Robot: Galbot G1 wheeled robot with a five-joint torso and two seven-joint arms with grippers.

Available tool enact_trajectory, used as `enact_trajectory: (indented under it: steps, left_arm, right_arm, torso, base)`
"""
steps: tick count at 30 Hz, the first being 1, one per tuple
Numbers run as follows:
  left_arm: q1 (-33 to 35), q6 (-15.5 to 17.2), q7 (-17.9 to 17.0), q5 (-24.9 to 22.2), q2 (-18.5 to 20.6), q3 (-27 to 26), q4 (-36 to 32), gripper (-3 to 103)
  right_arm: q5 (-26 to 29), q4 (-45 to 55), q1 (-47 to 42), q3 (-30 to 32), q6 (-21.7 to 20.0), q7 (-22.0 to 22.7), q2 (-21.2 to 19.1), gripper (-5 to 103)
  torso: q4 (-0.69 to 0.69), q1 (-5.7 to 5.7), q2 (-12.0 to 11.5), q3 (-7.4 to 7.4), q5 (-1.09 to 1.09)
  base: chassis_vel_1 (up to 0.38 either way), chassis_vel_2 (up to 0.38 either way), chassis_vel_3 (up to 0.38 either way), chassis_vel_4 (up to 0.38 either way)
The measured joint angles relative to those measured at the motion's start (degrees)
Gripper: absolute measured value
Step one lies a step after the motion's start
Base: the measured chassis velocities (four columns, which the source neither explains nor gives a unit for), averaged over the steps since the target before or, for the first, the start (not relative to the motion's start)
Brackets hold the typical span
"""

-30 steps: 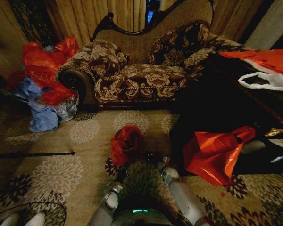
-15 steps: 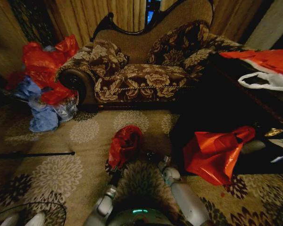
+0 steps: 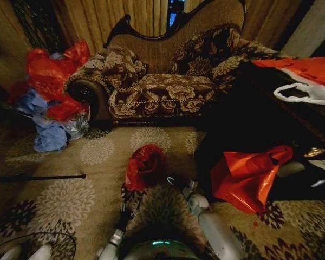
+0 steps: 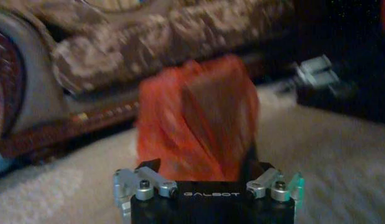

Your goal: Place a garbage bag over the trash bin.

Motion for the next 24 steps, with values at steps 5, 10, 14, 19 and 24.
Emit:
enact_trajectory:
  steps: [5,10,14,19,24]
  left_arm:
    - [-2.5,20.6,-3.7,-17.4,7.9,2.4,-24.5,96]
    - [-16.4,39.1,-13.6,-30.1,12.1,10.1,-27.8,77]
    - [-24.5,47.7,-19.8,-38.6,11.4,16.5,-26.3,60]
    - [-34.8,55.5,-31.0,-48.8,6.9,22.8,-19.4,39]
    - [-39.9,59.1,-35.3,-52.3,4.7,24.0,-13.6,27]
  right_arm:
    - [0.1,1.1,-1.3,1.7,-0.4,-0.2,-0.5,100]
    - [0.4,3.3,-2.5,2.6,-0.4,-0.1,-1.3,100]
    - [0.4,4.4,-3.3,2.8,-0.1,-0.1,-2.3,100]
    - [-0.2,6.1,-5.1,4.9,0.9,-0.7,-3.7,100]
    - [0.2,7.3,-6.3,5.8,0.9,-0.8,-5.4,100]
  torso:
    - [-0.01,0.0,0.0,0.0,0.02]
    - [-0.01,0.0,0.0,0.01,0.0]
    - [-0.01,0.01,0.0,0.01,0.01]
    - [-0.02,0.01,0.0,0.01,0.02]
    - [0.0,0.01,0.0,0.01,0.01]
  base:
    - [0.0,0.0,0.0,0.0]
    - [0.0,0.0,0.0,0.0]
    - [0.0,0.0,0.0,0.0]
    - [0.0,0.0,0.0,0.0]
    - [0.0,0.0,0.0,0.0]
